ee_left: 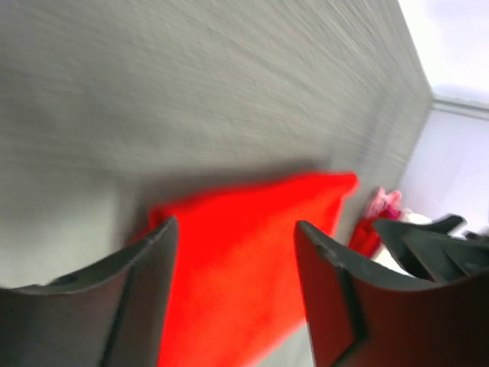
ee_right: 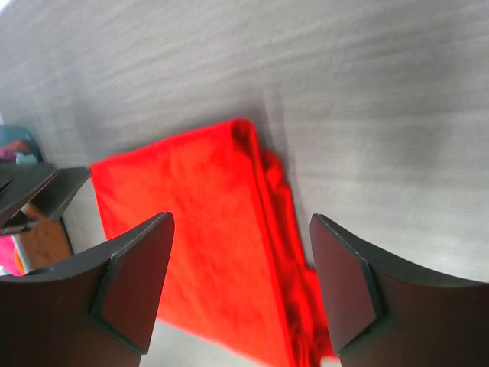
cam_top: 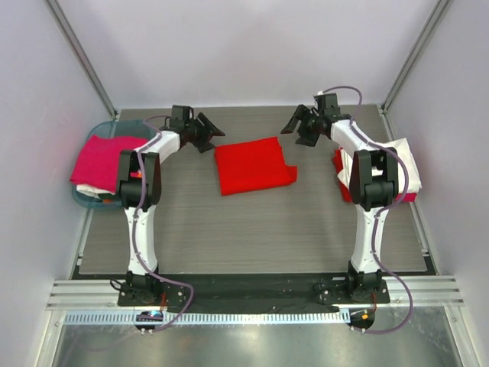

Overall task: Fold and stack the t-shirts
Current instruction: Fold the tshirt

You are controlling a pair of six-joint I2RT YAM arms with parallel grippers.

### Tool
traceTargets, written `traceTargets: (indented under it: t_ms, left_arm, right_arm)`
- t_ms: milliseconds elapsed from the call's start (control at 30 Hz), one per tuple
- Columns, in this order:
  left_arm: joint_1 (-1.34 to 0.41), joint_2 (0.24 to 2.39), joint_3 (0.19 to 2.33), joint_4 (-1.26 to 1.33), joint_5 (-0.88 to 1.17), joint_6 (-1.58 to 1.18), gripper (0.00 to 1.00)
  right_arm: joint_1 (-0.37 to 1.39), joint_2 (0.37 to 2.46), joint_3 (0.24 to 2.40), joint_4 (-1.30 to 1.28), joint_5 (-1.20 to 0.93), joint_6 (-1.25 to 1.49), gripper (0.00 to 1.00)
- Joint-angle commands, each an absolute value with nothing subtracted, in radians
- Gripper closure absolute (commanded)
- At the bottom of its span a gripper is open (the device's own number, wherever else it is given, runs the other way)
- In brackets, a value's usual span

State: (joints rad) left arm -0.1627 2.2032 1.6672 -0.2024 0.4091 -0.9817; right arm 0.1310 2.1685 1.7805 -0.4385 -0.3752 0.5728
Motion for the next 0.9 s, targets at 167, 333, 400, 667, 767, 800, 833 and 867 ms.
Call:
traceTargets:
  t_ms: [167, 333, 400, 667, 767, 800, 833, 867]
  left_arm:
    - [-0.147, 2.154, 1.671, -0.101, 0.393, -0.867, 0.25]
    - [-0.149, 2.097, 1.557, -0.077, 0.396, -0.841, 0.29]
    - [-0.149, 2.091, 1.534, -0.054, 0.410, -0.830, 0.34]
    - [-0.149, 2.149, 1.554, -0.040, 0.437, -0.810, 0.43]
    - [-0.147, 2.163, 1.568, -0.048, 0.431, -0.804, 0.48]
    - [-0.149, 2.166, 1.571, -0.051, 0.433, -0.802, 0.52]
    - [-0.149, 2.174, 1.578, -0.054, 0.433, -0.801, 0.54]
    - [-0.149, 2.178, 1.583, -0.057, 0.431, -0.798, 0.55]
  right_arm:
    - [0.123, 2.069, 1.586, -0.068, -0.460, 0.517, 0.25]
    - [0.126, 2.154, 1.626, -0.055, -0.531, 0.469, 0.40]
    - [0.127, 2.186, 1.666, -0.055, -0.569, 0.448, 0.46]
    - [0.149, 2.295, 1.758, -0.071, -0.583, 0.402, 0.47]
    - [0.153, 2.327, 1.789, -0.074, -0.587, 0.400, 0.48]
    - [0.156, 2.333, 1.805, -0.077, -0.589, 0.400, 0.49]
    - [0.158, 2.341, 1.812, -0.080, -0.592, 0.400, 0.50]
    - [0.163, 2.347, 1.818, -0.081, -0.594, 0.400, 0.50]
